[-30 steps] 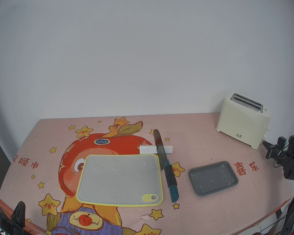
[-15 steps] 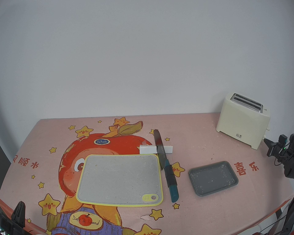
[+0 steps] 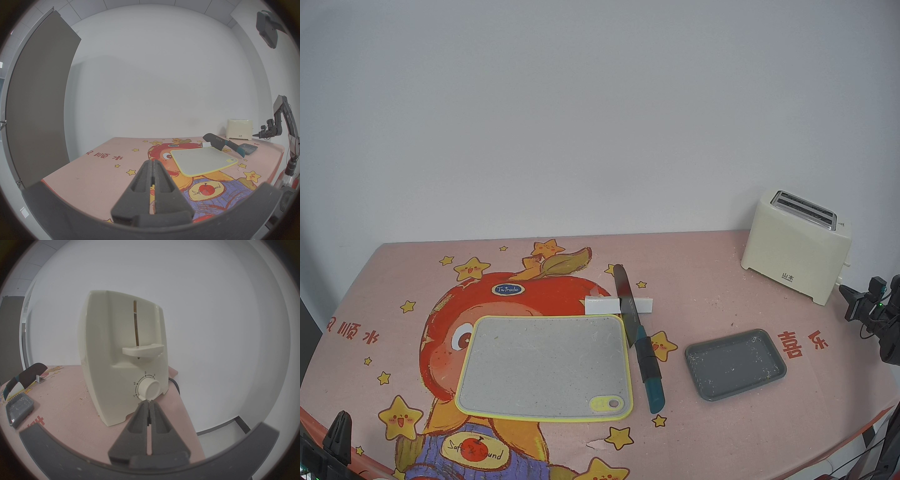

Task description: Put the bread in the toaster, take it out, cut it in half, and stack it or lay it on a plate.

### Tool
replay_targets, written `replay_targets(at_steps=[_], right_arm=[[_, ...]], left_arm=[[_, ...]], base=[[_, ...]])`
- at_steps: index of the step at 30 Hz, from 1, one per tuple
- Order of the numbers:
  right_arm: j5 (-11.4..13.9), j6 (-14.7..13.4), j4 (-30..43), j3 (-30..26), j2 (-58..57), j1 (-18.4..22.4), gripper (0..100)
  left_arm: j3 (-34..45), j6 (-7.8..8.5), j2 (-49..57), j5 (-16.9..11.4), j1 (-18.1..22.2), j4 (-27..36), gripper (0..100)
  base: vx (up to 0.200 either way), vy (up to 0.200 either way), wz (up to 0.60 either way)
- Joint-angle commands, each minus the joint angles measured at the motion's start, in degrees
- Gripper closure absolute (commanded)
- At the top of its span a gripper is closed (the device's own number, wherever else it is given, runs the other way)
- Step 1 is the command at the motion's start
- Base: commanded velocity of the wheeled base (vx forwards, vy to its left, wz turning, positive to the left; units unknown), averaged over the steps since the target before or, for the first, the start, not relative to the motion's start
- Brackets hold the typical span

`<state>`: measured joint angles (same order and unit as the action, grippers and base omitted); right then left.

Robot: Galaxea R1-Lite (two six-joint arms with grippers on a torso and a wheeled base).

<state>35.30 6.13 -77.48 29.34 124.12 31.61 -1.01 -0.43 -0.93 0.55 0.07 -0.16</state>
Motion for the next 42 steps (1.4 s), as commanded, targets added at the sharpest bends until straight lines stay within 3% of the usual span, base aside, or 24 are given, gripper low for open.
replay_targets(at_steps=[1,42], right_arm=[[0.0,0.0,0.0,0.0,0.3,0.0,100],[0.1,0.2,-0.1,-0.5,-0.4,-0.9,100]], left_arm=[[1.0,-0.01,0.5,0.1,0.0,0.0,100],[1.0,-0.01,0.5,0.0,0.0,0.0,100]], base=[[0.000,0.000,0.00],[0.000,0.000,0.00]])
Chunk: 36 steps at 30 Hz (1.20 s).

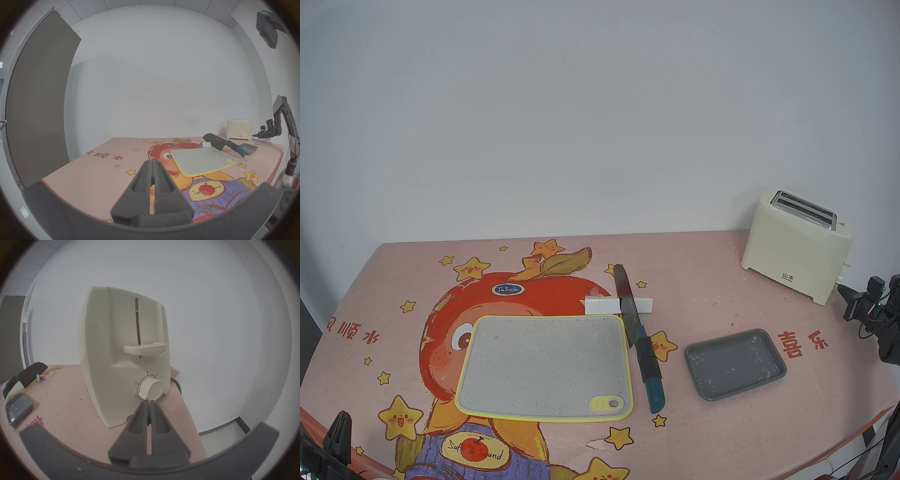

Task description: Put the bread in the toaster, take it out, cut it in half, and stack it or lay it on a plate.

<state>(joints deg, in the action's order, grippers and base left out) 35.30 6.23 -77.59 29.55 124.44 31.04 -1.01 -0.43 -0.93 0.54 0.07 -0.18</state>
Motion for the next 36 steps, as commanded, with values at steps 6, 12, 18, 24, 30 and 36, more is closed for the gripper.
replay_targets(at_steps=[6,12,18,24,30,36], right_arm=[[0.2,-0.1,0.1,-2.1,-3.2,-1.0,100],[0.2,-0.2,0.0,-2.0,-4.0,-1.2,100],[0.2,-0.3,0.0,-1.6,-3.5,-1.1,100],[0.0,-1.3,0.0,-0.8,-3.2,-0.9,100],[0.0,-1.3,0.0,-0.8,-2.4,-0.7,100],[0.0,-1.2,0.0,-0.6,-1.6,-0.5,100]], left_arm=[[1.0,-0.01,0.4,0.1,0.0,0.0,100],[1.0,-0.01,0.5,0.1,0.0,0.0,100],[1.0,-0.01,0.5,0.0,0.0,0.0,100],[1.0,-0.01,0.5,0.0,0.0,0.0,100],[1.0,-0.01,0.5,0.1,0.0,-0.1,100],[1.0,-0.01,0.5,0.1,0.0,0.0,100]], base=[[0.000,0.000,0.00],[0.000,0.000,0.00],[0.000,0.000,0.00],[0.000,0.000,0.00],[0.000,0.000,0.00],[0.000,0.000,0.00]])
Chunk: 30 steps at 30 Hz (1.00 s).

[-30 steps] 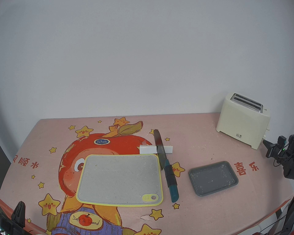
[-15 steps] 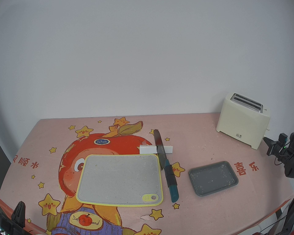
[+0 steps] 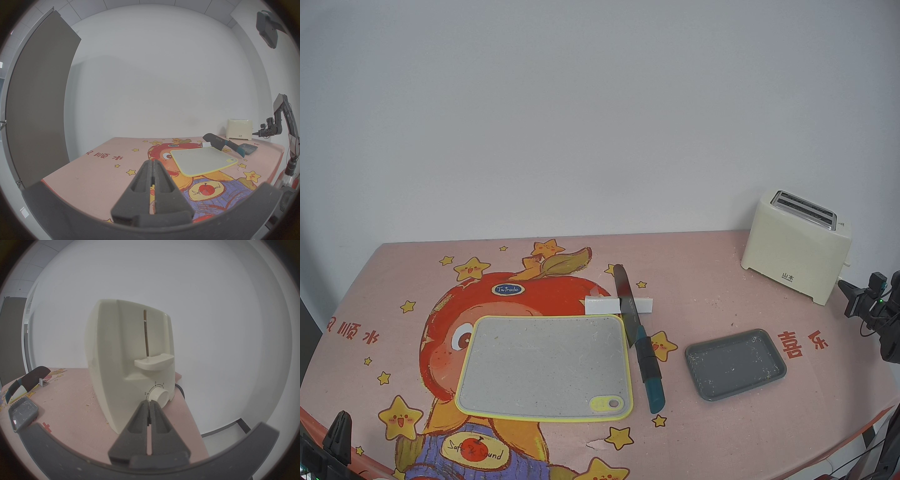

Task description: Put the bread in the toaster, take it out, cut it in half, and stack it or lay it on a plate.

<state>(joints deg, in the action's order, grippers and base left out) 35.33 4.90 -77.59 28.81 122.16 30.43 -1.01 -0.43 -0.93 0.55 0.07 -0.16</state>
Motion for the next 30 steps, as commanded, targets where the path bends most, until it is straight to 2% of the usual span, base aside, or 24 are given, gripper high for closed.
replay_targets(at_steps=[1,30], right_arm=[[0.0,0.1,0.0,0.2,0.8,0.1,100],[-0.1,0.0,0.1,-0.2,1.2,0.3,100]], left_arm=[[1.0,-0.01,0.5,0.1,0.0,0.0,100],[1.0,-0.01,0.5,0.1,0.0,0.0,100]], base=[[0.000,0.000,0.00],[0.000,0.000,0.00]])
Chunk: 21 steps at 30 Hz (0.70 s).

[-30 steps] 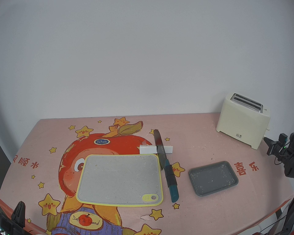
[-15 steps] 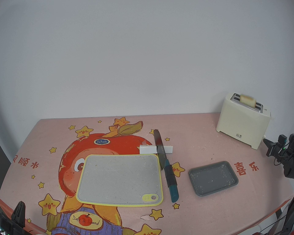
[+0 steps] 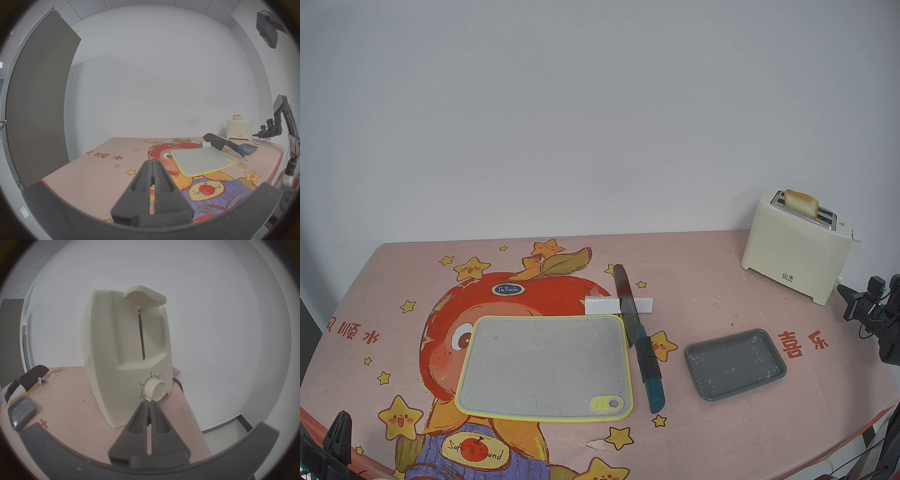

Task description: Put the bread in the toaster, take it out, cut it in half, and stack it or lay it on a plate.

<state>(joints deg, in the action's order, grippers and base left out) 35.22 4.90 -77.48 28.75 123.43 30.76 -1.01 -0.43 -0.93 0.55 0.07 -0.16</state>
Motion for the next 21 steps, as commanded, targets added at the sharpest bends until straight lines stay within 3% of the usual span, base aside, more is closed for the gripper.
replay_targets(at_steps=[1,9,21], right_arm=[[0.0,0.0,0.0,-0.1,0.0,0.0,100],[0.1,0.1,-0.1,-0.4,-0.5,-0.2,100],[0.2,-2.9,-1.3,-3.7,-14.7,-0.5,100]], left_arm=[[1.0,-0.01,0.5,0.0,0.0,0.0,100],[1.0,-0.01,0.5,0.0,0.0,0.0,100],[1.0,-0.01,0.4,0.1,0.0,0.0,100]], base=[[0.000,0.000,0.00],[0.000,0.000,0.00],[0.000,0.000,0.00]])
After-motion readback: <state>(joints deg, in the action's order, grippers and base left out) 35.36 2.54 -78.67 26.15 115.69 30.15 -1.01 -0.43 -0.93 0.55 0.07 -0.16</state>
